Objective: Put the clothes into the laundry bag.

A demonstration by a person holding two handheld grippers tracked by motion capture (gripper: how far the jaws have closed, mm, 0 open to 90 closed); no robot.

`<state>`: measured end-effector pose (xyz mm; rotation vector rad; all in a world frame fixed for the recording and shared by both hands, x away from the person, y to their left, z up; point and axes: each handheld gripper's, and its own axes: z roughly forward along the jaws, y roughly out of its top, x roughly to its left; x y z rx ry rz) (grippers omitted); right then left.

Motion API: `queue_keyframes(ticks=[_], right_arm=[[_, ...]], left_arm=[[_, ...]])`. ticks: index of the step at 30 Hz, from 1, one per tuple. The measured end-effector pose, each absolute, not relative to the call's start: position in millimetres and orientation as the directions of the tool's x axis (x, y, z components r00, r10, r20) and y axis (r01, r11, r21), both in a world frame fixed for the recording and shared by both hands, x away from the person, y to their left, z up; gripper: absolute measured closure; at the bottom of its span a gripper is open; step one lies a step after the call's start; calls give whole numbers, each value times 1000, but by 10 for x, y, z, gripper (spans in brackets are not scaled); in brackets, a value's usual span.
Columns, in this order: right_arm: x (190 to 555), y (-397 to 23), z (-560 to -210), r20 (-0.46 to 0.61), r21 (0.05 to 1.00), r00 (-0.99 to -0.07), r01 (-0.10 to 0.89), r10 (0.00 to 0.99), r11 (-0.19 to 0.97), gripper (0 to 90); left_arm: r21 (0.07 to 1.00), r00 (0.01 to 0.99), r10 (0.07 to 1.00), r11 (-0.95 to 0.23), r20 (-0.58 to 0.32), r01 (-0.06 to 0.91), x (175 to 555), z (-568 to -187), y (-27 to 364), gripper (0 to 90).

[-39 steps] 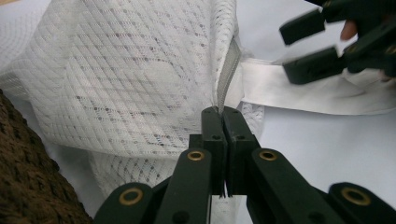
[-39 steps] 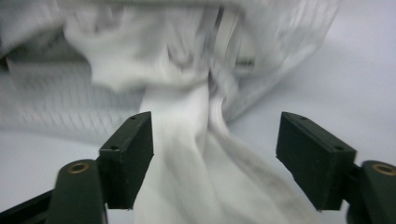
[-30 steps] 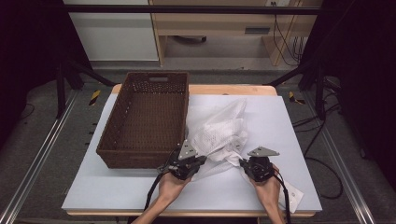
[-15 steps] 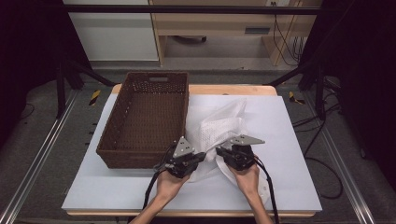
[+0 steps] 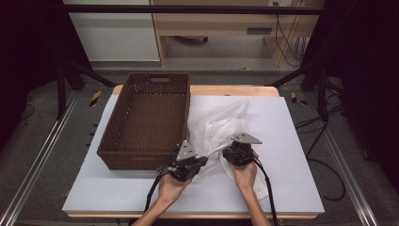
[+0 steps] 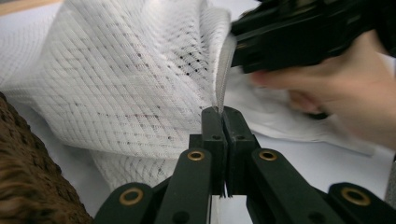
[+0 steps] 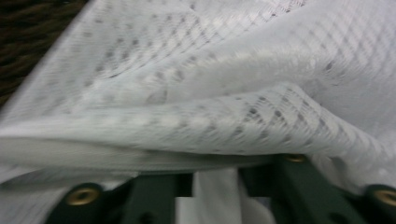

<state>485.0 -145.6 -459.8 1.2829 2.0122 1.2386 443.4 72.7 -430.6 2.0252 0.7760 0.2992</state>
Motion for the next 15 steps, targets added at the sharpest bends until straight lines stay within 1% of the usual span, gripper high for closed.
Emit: queue_keyframes(ticks=[1,4,7,10,12,15], right_arm=[[4787,-1492,-4558,83,862,-488,472,869,183,529],[4660,-1561,-4498,99,842,-530,495,842,213,403],[4487,-1637,-4488,78,829,-597,483,798,281,331],[4385,-1679,-4533,105,805,-637,505,764,310,275],[4343,-1687,-4557,57,804,-605,499,794,323,164],[4309,-1734,-4609,30,787,-561,523,827,327,155]], left_arm=[[829,772,630,-384,-88,408,4439,-4319,720,882],[823,771,631,-390,-87,412,4450,-4351,702,881],[824,771,631,-389,-86,411,4457,-4359,697,881],[824,766,637,-388,-83,412,4461,-4366,685,881],[827,764,640,-381,-87,413,4467,-4365,690,881],[829,763,641,-377,-89,413,4464,-4351,712,881]])
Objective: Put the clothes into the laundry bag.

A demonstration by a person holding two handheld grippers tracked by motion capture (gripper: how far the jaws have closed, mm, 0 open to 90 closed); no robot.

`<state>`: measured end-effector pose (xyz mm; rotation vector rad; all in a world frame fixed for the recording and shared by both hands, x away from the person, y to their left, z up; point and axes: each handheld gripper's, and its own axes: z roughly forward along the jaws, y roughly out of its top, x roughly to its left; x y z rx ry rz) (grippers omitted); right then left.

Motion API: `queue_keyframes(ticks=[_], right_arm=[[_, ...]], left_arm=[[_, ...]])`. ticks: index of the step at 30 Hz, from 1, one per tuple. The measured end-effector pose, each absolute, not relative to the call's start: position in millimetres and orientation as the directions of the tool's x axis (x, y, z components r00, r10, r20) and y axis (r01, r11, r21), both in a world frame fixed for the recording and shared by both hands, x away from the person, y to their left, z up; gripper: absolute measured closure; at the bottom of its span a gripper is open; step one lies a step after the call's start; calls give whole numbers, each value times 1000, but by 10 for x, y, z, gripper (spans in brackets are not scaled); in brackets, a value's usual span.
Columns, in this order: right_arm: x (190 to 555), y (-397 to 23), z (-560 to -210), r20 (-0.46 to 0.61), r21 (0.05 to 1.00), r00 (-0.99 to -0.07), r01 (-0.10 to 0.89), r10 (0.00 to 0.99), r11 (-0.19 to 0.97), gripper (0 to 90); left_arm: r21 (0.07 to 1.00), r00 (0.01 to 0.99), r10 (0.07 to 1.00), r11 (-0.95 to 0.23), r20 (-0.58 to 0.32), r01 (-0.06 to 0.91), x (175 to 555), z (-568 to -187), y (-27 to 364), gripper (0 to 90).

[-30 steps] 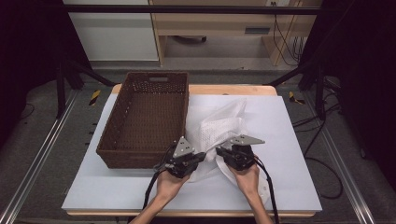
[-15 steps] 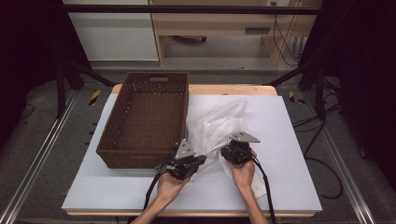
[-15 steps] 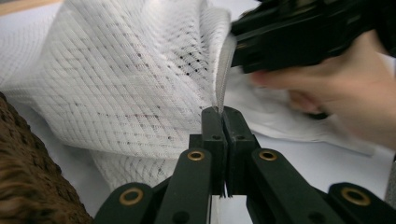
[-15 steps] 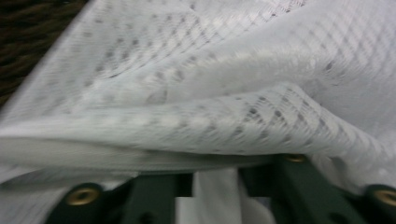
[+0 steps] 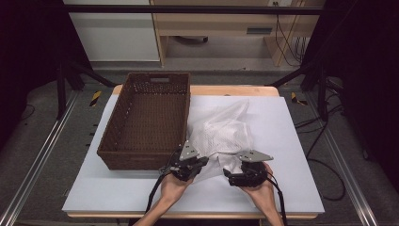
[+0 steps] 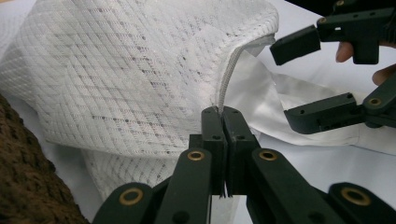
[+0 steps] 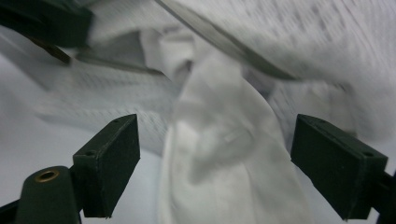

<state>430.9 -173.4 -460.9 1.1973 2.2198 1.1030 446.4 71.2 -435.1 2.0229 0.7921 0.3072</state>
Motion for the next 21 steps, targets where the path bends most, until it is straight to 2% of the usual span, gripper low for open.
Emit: queue_keyframes(ticks=[3,7,9,10,11,13,17,21], right_arm=[[4265,-1852,-4685,9,756,-533,558,846,344,190],[4201,-1998,-4817,77,721,-525,616,848,316,392],[4189,-2015,-4816,15,726,-519,593,854,348,589],[4196,-2021,-4801,9,723,-515,596,857,350,751],[4206,-2030,-4788,35,729,-521,597,853,335,836],[4208,-2019,-4757,46,738,-525,591,850,325,864],[4186,-1910,-4650,85,803,-598,515,797,301,865],[4360,-1649,-4571,112,848,-639,461,761,262,865]], left_arm=[[831,762,641,-375,-88,411,4457,-4334,737,881],[829,762,641,-374,-91,415,4468,-4343,735,881],[828,762,641,-378,-89,414,4464,-4348,725,881],[827,763,641,-379,-89,415,4463,-4349,722,881],[827,763,640,-378,-91,416,4463,-4349,721,880],[827,763,640,-379,-91,417,4463,-4345,724,881],[832,764,637,-368,-99,415,4458,-4320,730,881],[841,769,632,-360,-98,403,4422,-4264,732,881]])
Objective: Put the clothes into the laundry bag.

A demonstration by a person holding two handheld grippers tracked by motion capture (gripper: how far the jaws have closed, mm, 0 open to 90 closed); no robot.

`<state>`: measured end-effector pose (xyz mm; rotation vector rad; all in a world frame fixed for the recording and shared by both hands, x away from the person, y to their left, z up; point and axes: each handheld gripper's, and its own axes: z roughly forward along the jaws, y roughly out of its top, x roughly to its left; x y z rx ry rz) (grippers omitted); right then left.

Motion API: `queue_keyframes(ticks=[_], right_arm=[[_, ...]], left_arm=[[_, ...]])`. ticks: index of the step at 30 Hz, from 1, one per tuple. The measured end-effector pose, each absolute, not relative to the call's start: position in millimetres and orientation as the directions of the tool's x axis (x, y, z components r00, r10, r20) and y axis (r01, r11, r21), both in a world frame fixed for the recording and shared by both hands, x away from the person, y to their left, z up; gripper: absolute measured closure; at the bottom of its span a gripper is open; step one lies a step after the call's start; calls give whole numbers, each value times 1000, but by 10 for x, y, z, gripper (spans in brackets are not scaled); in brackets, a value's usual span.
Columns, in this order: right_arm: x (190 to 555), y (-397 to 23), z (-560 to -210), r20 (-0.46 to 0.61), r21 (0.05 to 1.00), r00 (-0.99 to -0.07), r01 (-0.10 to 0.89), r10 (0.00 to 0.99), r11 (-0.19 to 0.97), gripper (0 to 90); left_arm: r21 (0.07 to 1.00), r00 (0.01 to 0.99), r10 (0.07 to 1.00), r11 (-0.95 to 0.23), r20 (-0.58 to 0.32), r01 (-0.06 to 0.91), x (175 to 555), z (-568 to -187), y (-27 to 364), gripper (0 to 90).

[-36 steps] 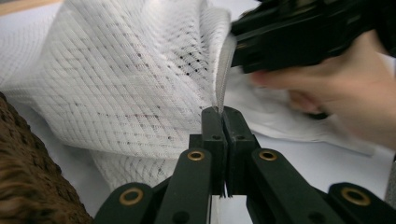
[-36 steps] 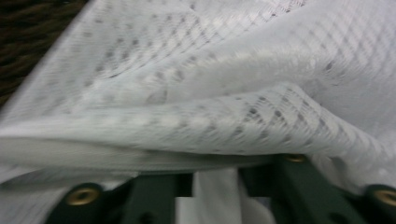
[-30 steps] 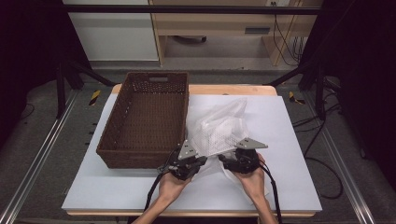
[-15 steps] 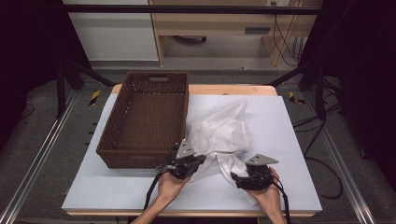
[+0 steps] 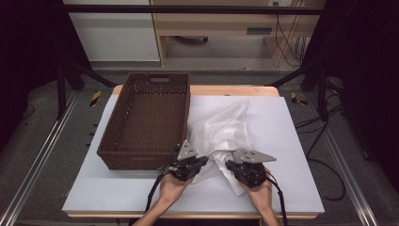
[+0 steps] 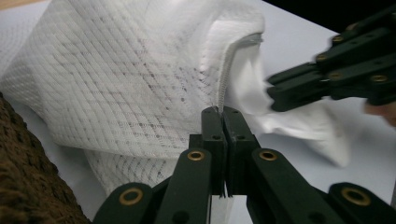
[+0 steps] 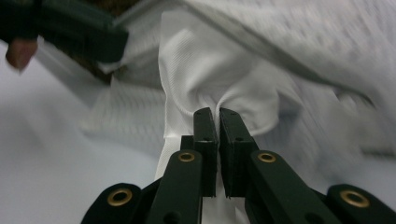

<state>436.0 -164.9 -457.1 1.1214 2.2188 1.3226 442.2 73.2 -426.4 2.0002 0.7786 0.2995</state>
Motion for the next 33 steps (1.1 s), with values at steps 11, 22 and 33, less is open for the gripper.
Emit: queue_keyframes(ticks=[11,22,33], right_arm=[[5052,-1235,-4697,52,866,-422,469,905,170,857],[4900,-1443,-4617,90,864,-467,476,880,163,521],[4410,-1851,-4697,59,784,-487,563,871,262,270]], left_arm=[[859,776,623,-341,-96,381,4367,-4159,778,882],[836,764,636,-359,-107,416,4457,-4295,773,882],[825,762,640,-374,-101,424,4471,-4369,729,881]])
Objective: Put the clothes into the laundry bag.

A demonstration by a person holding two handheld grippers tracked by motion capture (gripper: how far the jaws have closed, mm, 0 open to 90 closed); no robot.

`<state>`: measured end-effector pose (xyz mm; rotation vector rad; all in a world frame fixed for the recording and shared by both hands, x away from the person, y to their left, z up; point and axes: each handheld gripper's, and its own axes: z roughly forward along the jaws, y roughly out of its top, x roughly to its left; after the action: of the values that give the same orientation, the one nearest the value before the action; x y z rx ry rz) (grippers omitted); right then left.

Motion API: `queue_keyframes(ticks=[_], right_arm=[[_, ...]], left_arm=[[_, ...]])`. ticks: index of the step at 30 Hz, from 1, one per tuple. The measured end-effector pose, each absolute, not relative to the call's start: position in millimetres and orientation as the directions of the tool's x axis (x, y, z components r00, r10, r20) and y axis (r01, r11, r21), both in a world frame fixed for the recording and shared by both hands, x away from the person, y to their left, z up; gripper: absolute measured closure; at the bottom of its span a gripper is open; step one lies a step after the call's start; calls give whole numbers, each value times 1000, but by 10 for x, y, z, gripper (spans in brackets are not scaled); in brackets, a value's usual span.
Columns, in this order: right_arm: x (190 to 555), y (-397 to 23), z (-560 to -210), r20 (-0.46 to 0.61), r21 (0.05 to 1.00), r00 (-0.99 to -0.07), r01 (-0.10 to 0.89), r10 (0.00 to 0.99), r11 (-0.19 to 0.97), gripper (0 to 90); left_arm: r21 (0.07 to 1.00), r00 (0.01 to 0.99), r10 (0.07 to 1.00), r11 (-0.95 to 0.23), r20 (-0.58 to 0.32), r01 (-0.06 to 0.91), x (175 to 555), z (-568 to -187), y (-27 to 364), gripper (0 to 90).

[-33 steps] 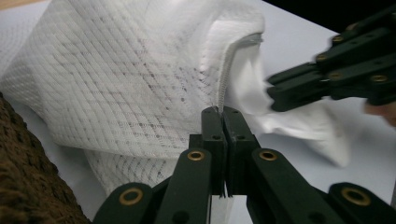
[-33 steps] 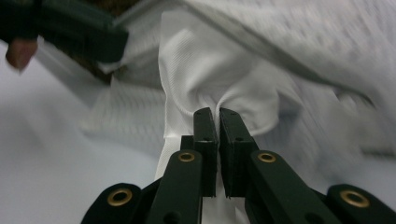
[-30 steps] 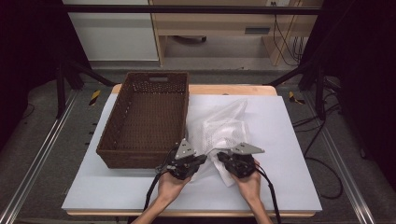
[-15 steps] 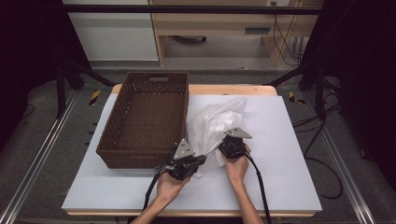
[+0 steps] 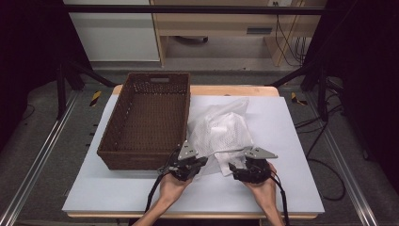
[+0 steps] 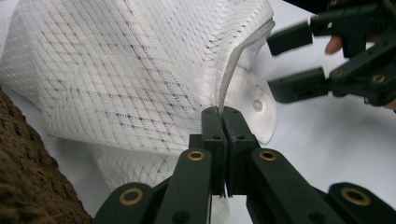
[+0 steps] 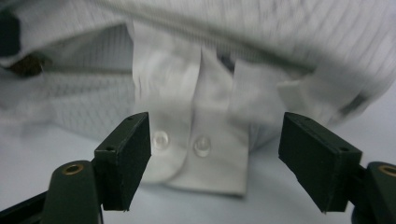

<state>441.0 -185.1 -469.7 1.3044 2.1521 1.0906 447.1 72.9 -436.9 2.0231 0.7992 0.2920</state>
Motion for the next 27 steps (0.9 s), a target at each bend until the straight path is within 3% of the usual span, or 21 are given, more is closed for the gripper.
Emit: queue_keyframes(ticks=[4,7,8,12,16,21,27], right_arm=[[4442,-1835,-4877,94,759,-485,600,869,253,331],[4444,-1830,-4840,101,744,-460,623,882,240,527],[4441,-1842,-4841,77,748,-455,615,887,250,629],[4418,-1881,-4822,68,759,-461,600,885,254,860],[4369,-1869,-4771,73,785,-496,564,865,257,885],[4313,-1696,-4553,90,868,-600,439,795,233,885],[4705,-1364,-4661,140,876,-545,457,827,153,883]], left_arm=[[820,763,639,-382,-99,426,4471,-4390,722,881],[819,763,639,-384,-98,426,4468,-4398,717,881],[819,763,639,-384,-98,427,4466,-4400,714,881],[817,763,639,-386,-99,428,4464,-4406,710,881],[819,763,639,-383,-99,427,4466,-4399,720,881],[829,764,636,-367,-106,421,4451,-4349,728,881],[849,768,633,-345,-104,400,4406,-4235,773,881]])
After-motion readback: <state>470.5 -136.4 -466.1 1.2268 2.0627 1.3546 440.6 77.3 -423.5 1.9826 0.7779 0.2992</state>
